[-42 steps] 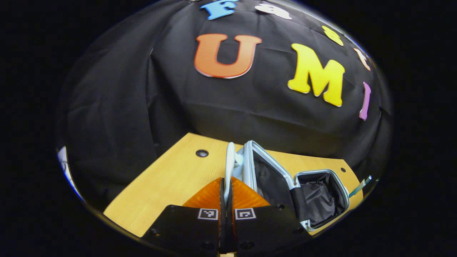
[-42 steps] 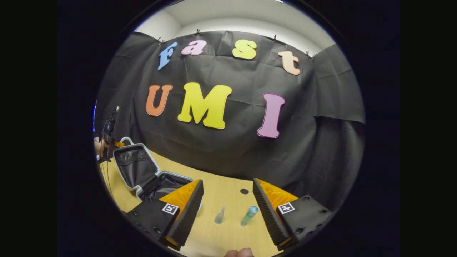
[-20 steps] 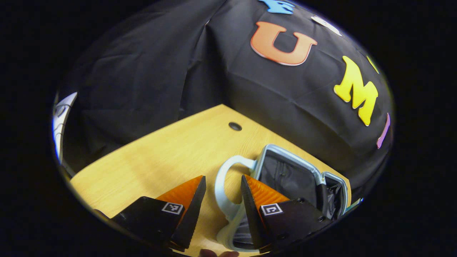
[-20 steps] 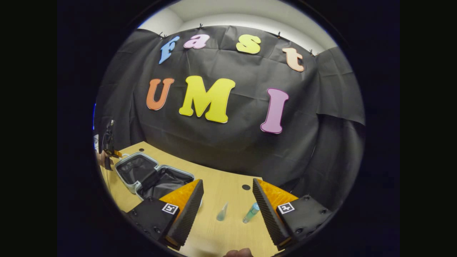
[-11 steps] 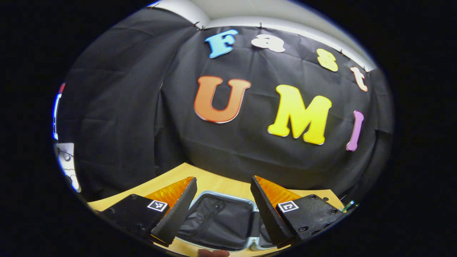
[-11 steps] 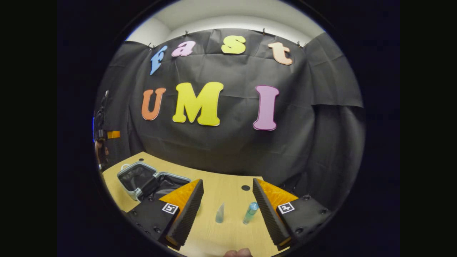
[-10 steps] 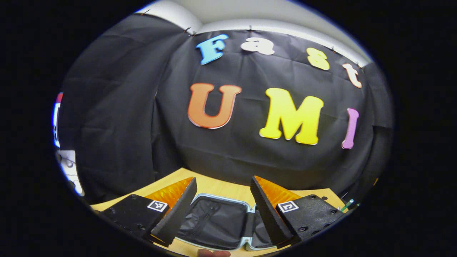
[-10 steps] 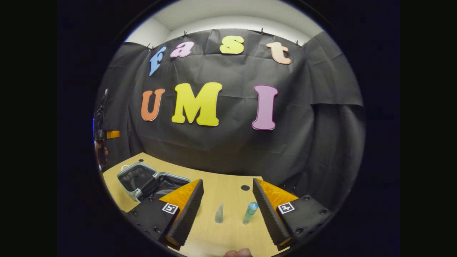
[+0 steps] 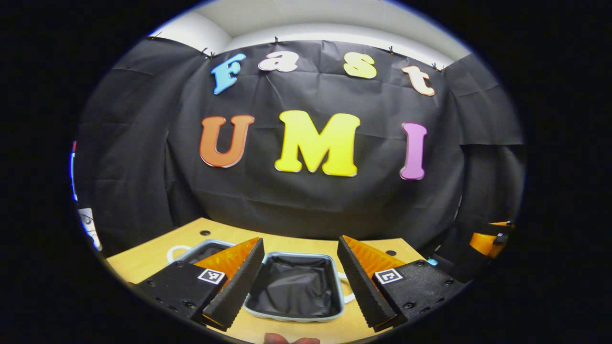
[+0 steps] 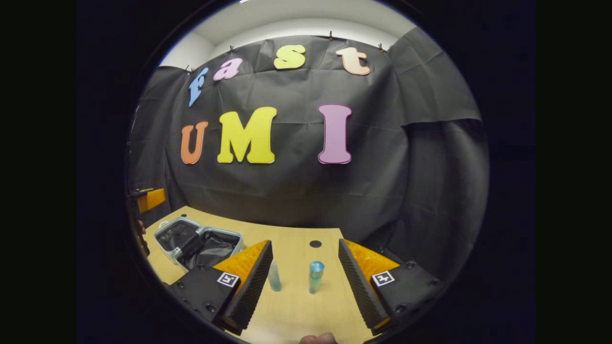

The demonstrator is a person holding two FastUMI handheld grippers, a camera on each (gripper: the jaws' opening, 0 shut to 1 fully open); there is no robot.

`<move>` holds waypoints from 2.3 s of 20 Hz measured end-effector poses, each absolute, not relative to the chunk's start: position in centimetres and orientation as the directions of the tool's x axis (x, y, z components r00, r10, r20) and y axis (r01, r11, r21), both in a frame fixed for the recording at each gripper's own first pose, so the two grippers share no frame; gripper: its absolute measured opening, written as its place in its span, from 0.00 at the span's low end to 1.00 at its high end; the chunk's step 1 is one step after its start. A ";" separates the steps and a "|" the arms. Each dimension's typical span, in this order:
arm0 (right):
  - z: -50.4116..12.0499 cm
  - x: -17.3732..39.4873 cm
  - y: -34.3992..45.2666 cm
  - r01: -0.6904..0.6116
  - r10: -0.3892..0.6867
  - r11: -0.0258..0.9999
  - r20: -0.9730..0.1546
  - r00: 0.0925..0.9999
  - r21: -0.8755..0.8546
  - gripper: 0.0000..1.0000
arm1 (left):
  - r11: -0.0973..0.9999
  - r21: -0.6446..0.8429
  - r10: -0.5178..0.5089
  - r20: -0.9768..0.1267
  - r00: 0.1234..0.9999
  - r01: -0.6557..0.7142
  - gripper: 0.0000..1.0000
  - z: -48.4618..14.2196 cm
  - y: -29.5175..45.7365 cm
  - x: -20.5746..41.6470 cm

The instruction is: First open the suitcase, pack the skin care products into it, and then close the suitcase.

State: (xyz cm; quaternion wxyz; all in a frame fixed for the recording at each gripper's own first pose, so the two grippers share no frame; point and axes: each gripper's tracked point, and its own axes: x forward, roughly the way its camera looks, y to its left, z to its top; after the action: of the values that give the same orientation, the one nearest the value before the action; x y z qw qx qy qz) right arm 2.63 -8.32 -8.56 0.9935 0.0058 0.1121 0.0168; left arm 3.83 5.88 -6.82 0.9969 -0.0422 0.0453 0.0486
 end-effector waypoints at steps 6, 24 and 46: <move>-11.0 1.8 -12.9 -0.002 0.003 1.000 -0.287 0.958 0.005 0.82 | 0.991 -0.046 -0.130 -0.246 0.961 0.122 0.98 -14.6 -5.9 4.8; -17.3 -3.2 -21.0 0.124 -0.122 0.992 -0.469 0.875 -0.027 0.82 | 0.973 -0.023 -0.212 -0.485 0.848 0.230 0.92 -32.4 -15.7 15.4; -33.1 11.2 -11.3 -0.122 0.163 0.986 -0.531 0.831 0.113 0.83 | 0.981 -0.083 -0.196 -0.462 0.865 0.178 0.39 -17.9 -7.0 6.9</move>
State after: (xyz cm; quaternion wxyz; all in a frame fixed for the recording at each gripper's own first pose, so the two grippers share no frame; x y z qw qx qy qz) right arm 11.17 -11.29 -33.05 0.9562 0.0370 0.2806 0.0745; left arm 6.95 -6.99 -17.88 0.9654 -0.0186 0.2414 -0.0969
